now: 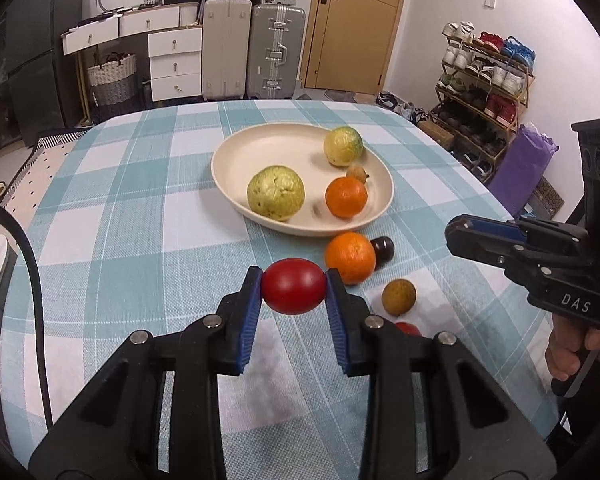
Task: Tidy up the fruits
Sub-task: 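Lift and carry the tomato and plum over the cream plate with both grippers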
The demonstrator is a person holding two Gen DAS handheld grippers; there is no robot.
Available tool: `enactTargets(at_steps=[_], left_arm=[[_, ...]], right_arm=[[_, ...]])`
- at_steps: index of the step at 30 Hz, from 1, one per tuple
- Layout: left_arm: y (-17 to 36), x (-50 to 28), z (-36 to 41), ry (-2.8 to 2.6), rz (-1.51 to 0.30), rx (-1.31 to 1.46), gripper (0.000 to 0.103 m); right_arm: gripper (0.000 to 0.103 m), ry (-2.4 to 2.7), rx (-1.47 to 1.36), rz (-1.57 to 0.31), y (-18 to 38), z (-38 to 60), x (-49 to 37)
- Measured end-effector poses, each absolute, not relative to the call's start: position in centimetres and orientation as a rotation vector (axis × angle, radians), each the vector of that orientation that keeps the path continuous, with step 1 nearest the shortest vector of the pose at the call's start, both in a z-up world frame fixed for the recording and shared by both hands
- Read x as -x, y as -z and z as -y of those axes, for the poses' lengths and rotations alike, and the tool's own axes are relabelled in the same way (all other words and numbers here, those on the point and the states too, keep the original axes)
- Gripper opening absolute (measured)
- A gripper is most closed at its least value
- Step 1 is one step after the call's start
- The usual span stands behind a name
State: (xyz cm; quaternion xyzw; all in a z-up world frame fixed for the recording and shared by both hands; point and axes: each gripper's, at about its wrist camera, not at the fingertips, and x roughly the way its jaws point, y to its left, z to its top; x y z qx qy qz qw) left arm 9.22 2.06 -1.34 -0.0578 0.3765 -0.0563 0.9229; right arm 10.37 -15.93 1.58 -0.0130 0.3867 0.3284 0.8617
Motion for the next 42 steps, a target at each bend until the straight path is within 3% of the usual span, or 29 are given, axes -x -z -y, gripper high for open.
enactTargets(at_steps=[42], left_arm=[[2.4,-16.1,-2.1,0.128,-0.762,0.138,0.029]], right_arm=[[0.026,-0.627,0.044,-0.804,-1.3,14.9,-15.4]])
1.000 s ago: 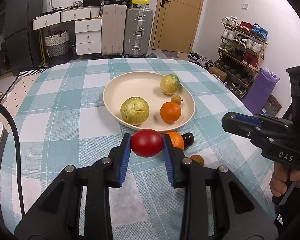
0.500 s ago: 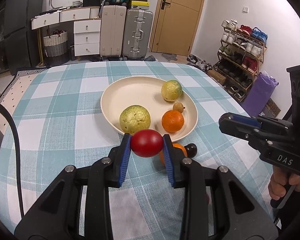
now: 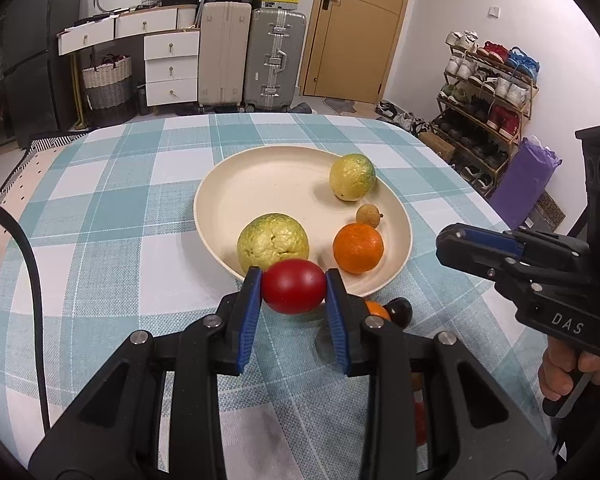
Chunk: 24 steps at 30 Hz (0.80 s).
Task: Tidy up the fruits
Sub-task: 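Lift and carry the tomato and plum over the cream plate with both grippers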
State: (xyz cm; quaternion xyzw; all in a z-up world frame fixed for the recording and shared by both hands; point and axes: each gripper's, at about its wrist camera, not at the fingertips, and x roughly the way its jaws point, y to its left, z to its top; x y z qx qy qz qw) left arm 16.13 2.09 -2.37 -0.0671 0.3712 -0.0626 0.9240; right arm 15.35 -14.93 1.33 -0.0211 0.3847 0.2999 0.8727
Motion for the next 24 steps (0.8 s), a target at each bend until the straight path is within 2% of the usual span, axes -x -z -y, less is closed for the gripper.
enactTargets(at_steps=[24], left_arm=[[4.2,-20.5,-1.8,0.125,-0.771,0.091,0.029]], right_arm=[[0.025,-0.642,0.056,-0.776,0.3,13.8,-20.0]])
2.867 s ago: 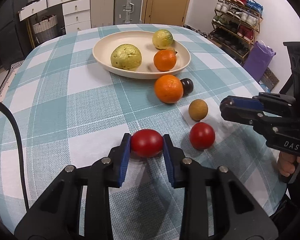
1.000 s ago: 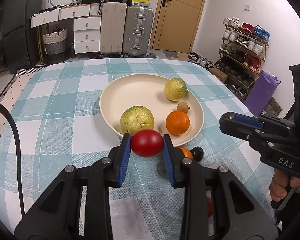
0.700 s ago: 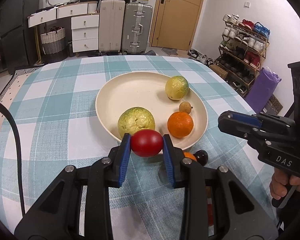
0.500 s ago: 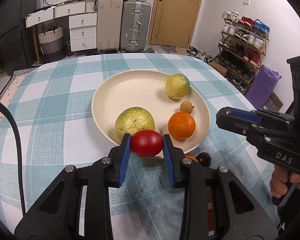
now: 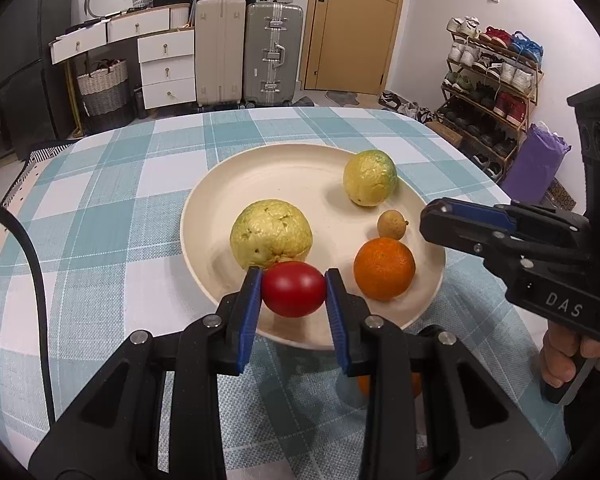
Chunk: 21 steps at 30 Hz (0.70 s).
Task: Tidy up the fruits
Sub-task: 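Lift and carry the tomato and plum over the cream plate with both grippers, then open the left gripper over the plate while the right gripper releases the plum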
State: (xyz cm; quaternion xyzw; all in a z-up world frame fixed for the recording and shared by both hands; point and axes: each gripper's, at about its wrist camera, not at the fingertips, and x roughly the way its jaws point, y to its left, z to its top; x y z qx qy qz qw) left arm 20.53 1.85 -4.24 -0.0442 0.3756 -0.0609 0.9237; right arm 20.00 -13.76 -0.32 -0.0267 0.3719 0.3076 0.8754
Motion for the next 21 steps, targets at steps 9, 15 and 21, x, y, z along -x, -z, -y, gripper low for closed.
enactTargets(at_steps=[9,15,21], left_arm=[[3.9,-20.4,-2.1,0.101,-0.734,0.085,0.029],[3.8,-20.3,-2.3,0.097,-0.732,0.092,0.029],[4.0,-20.5,-2.9,0.081,-0.74,0.118,0.029]], right_arm=[[0.026,-0.601,0.084,-0.801,1.1,13.7,-20.4],[0.026,-0.604,0.093,-0.822,1.7,13.4,-20.6],[0.026,-0.609,0.091,-0.831,1.9,13.2,-20.7]])
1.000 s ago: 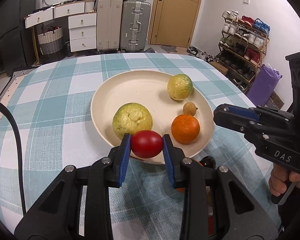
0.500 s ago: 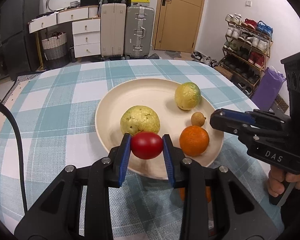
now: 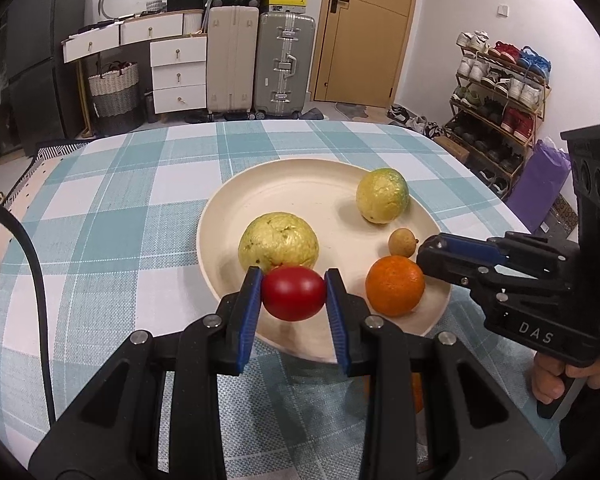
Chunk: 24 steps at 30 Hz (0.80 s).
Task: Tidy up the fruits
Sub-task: 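Open the left gripper over the plate while the right gripper releases the plum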
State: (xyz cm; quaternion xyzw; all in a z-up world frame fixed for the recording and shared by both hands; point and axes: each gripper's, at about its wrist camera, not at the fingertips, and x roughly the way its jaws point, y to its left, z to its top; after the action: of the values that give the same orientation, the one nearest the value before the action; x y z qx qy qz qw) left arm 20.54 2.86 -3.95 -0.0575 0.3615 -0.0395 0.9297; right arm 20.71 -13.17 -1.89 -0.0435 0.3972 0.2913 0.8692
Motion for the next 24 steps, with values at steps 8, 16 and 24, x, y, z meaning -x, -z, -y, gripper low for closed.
enactTargets(at_steps=[8,16,24], left_arm=[[4.2,-20.66,-3.56,0.057,-0.754,0.147,0.029],[3.98,-20.54,-3.36,0.053,-0.738,0.135,0.029],[3.68,-20.15,-3.45,0.038,-0.719,0.135,0.029]], right_arm=[[0.026,-0.607,0.086,-0.833,1.98,13.05,-20.7],[0.026,-0.605,0.093,-0.831,2.0,13.0,-20.56],[0.032,-0.614,0.064,-0.826,1.88,13.37,-20.63]])
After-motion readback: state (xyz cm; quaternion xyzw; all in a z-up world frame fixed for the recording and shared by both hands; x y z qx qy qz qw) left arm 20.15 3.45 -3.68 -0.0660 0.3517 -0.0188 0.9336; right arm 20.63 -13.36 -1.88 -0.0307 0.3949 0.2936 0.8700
